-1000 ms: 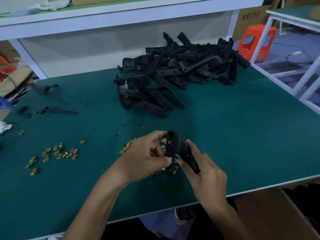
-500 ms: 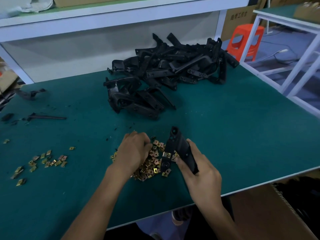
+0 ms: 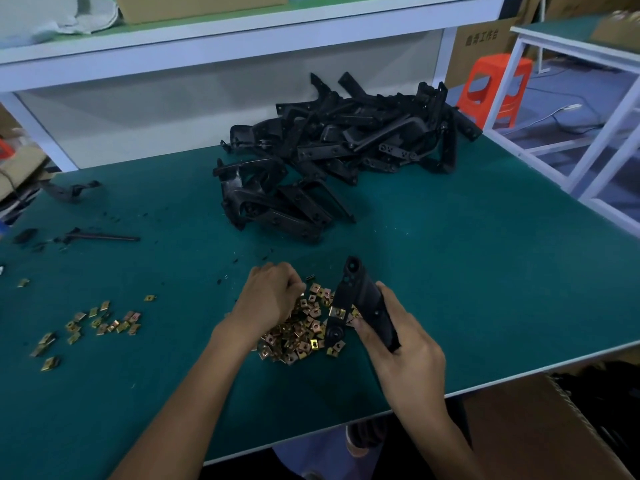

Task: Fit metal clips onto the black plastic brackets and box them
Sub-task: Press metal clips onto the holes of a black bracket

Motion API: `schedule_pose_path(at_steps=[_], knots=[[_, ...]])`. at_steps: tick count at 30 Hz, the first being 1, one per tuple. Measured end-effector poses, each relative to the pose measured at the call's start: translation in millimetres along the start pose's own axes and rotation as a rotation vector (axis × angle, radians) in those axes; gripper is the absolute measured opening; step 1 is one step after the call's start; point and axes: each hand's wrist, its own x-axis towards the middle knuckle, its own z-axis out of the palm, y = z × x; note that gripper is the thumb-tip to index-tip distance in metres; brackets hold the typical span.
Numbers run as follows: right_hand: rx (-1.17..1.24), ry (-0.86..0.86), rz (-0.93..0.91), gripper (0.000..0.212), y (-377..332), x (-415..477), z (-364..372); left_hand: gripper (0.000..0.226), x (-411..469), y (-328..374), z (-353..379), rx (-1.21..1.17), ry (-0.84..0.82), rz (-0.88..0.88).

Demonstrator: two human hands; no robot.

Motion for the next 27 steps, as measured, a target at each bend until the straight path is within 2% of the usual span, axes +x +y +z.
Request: schedule_pose_path(at_steps=[4,7,9,13,17,21,25,27], knots=[[-0.022,0.01,-0.014,0.061,2,1,2,0.017,-12,-3,-8,-0.231,0.112,0.02],[-0.024,0.008,-0.016,0.059,4,1,3,0.006,-21,1,-18,-0.44,0.132,-0.01],[-0.031,-0.002,-0.02,0.057,6,0,4,0.004,-27,5,-21,-0.528,0.118,-0.025],[-0.044,-0.007,-0.031,0.056,8,1,5,0.012,-41,11,-22,-0.716,0.079,-0.019],[-0.026,-0.003,-0.037,0.059,8,0,5,0.02,-48,17,-24,-0.903,0.049,-0.09],[-0.041,-0.011,-0.042,0.057,9,0,5,0.014,-58,27,-27,-1.165,-0.073,-0.103],[-0.045,-0.006,-0.041,0.057,9,1,5,0.009,-63,34,-25,-1.232,-0.089,-0.095],[-0.055,-0.009,-0.044,0.057,9,1,5,0.014,-63,37,-25,-1.274,-0.074,-0.092]])
